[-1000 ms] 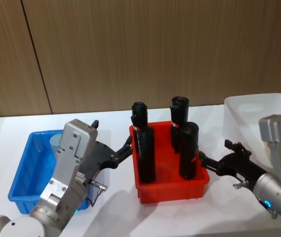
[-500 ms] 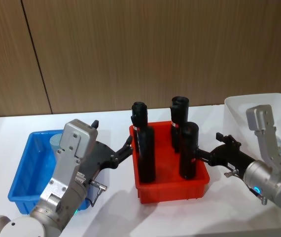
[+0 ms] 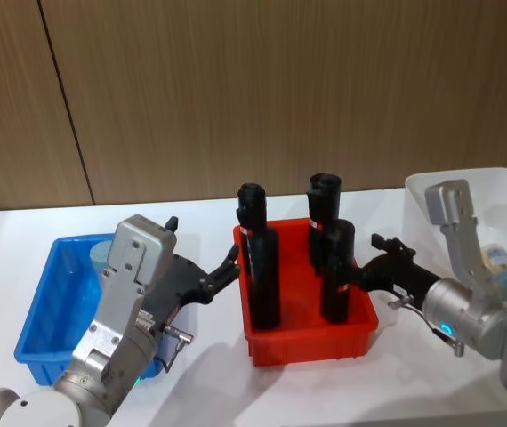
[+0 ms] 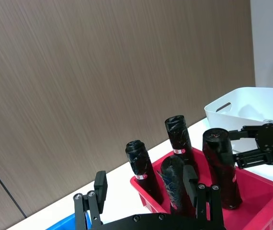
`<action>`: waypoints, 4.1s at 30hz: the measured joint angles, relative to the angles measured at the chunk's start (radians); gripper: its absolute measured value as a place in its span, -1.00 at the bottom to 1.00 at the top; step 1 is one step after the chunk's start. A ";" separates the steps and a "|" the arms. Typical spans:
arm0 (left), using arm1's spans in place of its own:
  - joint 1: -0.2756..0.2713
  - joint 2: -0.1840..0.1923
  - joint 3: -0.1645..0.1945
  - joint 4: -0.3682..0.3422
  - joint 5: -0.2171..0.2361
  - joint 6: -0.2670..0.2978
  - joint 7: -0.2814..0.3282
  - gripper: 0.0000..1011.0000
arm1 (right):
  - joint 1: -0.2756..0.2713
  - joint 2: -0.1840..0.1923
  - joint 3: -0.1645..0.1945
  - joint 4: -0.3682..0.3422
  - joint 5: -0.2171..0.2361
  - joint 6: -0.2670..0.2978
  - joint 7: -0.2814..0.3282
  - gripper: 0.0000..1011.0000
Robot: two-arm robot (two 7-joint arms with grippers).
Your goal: Pick the cotton swabs from the blue box and place them into the white box.
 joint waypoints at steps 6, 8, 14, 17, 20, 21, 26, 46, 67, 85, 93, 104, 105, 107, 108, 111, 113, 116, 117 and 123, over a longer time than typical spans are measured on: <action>0.000 0.000 0.000 0.000 0.000 0.000 0.000 0.98 | 0.025 -0.012 -0.009 0.035 -0.002 -0.005 0.021 0.98; 0.000 0.000 0.000 0.000 0.000 0.000 0.000 0.98 | 0.035 -0.017 -0.012 0.049 -0.004 -0.007 0.032 0.98; 0.000 0.000 0.000 0.000 0.000 0.000 0.000 0.98 | 0.060 -0.028 -0.021 0.090 -0.009 -0.015 0.056 0.79; 0.000 0.000 0.000 0.000 0.000 0.000 0.000 0.98 | 0.070 -0.033 -0.024 0.107 -0.010 -0.019 0.066 0.63; 0.000 0.000 0.000 0.000 0.000 0.000 0.000 0.98 | 0.079 -0.036 -0.027 0.120 -0.010 -0.023 0.074 0.50; 0.000 0.000 0.000 0.000 0.000 0.000 0.000 0.98 | 0.080 -0.036 -0.027 0.122 -0.010 -0.024 0.076 0.41; 0.000 0.000 0.000 0.000 0.000 0.000 0.000 0.98 | 0.084 -0.037 -0.028 0.128 -0.011 -0.028 0.082 0.12; 0.000 0.000 0.000 0.000 0.000 0.000 0.000 0.98 | 0.021 0.006 0.005 -0.081 0.041 0.004 0.045 -0.10; 0.000 0.000 0.000 0.000 0.000 0.000 0.000 0.98 | -0.059 0.084 0.078 -0.365 0.083 0.058 -0.128 -0.10; 0.000 0.000 0.000 0.000 0.000 0.000 0.000 0.98 | -0.081 0.127 0.127 -0.401 0.053 0.090 -0.274 -0.10; 0.000 0.000 0.000 0.000 0.000 0.000 0.000 0.98 | -0.065 0.133 0.140 -0.345 0.047 0.101 -0.305 -0.10; 0.000 0.000 0.000 0.000 0.000 0.000 0.000 0.98 | -0.040 0.131 0.148 -0.265 0.047 0.108 -0.319 -0.10; 0.000 0.000 0.000 0.000 0.000 0.000 0.000 0.98 | -0.038 0.131 0.148 -0.261 0.047 0.109 -0.319 -0.10; 0.000 0.000 0.000 0.000 0.000 0.000 0.000 0.98 | -0.036 0.130 0.149 -0.251 0.047 0.109 -0.319 -0.10; 0.000 0.000 0.000 0.000 0.000 0.000 0.000 0.98 | -0.033 0.130 0.149 -0.242 0.048 0.110 -0.319 -0.10; 0.000 0.000 0.000 0.000 0.000 0.000 0.000 0.98 | -0.030 0.130 0.151 -0.232 0.049 0.110 -0.319 -0.05; 0.000 0.000 0.000 0.000 0.000 0.000 0.000 0.98 | -0.027 0.130 0.152 -0.222 0.051 0.110 -0.319 0.07; 0.000 0.000 0.000 0.000 0.000 0.000 0.000 0.98 | -0.025 0.130 0.153 -0.213 0.053 0.109 -0.318 0.28; 0.000 0.000 0.000 0.000 0.000 0.000 0.000 0.98 | -0.025 0.130 0.153 -0.210 0.053 0.109 -0.317 0.32; 0.000 0.000 0.000 0.000 0.000 0.000 0.000 0.98 | -0.024 0.130 0.156 -0.198 0.054 0.103 -0.310 0.72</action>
